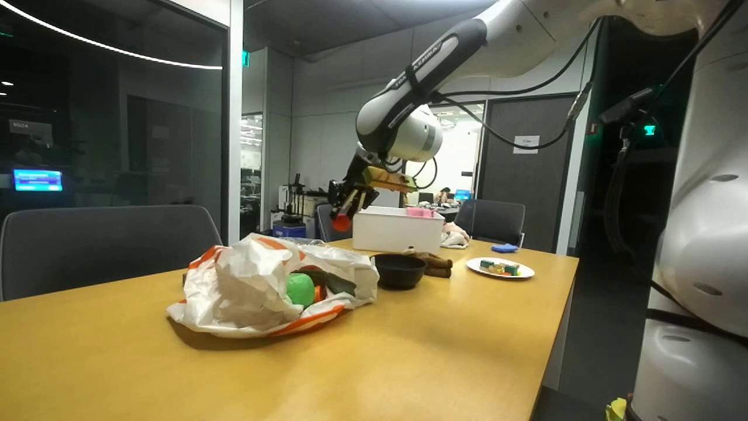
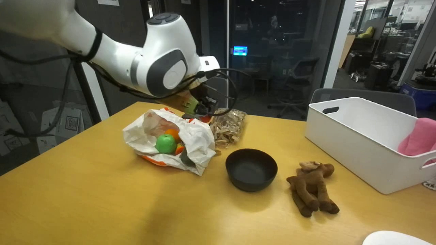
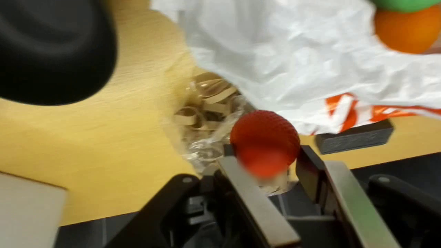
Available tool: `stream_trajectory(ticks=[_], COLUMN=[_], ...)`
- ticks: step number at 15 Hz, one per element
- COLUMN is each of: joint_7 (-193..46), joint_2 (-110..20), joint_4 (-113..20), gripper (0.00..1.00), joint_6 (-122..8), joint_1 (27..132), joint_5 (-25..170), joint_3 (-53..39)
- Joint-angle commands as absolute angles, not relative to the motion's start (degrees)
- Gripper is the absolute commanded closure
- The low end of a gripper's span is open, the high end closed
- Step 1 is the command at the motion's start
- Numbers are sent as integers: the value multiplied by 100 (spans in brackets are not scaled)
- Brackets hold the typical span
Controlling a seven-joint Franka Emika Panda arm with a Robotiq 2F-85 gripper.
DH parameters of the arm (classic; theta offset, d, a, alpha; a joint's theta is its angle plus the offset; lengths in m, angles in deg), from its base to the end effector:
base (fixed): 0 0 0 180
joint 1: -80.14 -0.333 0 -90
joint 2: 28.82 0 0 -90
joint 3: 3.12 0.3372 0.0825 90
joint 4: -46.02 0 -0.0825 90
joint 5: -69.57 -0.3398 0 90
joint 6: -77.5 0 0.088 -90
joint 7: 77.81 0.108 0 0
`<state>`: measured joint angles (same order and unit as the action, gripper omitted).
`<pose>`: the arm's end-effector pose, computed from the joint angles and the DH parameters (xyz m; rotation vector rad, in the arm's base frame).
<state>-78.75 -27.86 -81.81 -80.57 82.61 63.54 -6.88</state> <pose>0.5257 -0.0619 0.4867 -2.9826 0.2681 -0.8399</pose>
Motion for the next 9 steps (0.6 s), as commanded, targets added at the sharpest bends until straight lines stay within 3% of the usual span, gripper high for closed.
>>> stream_trajectory(ticks=[1, 9], joint_7=[-8954, -10762], joint_2=[-2811, -3607], joint_4=[-8055, -7338], gripper=[77, 77], joint_6=[-7513, -5783], joint_1=[7909, 7849], joint_5=[5418, 4853], joint_3=[-394, -121])
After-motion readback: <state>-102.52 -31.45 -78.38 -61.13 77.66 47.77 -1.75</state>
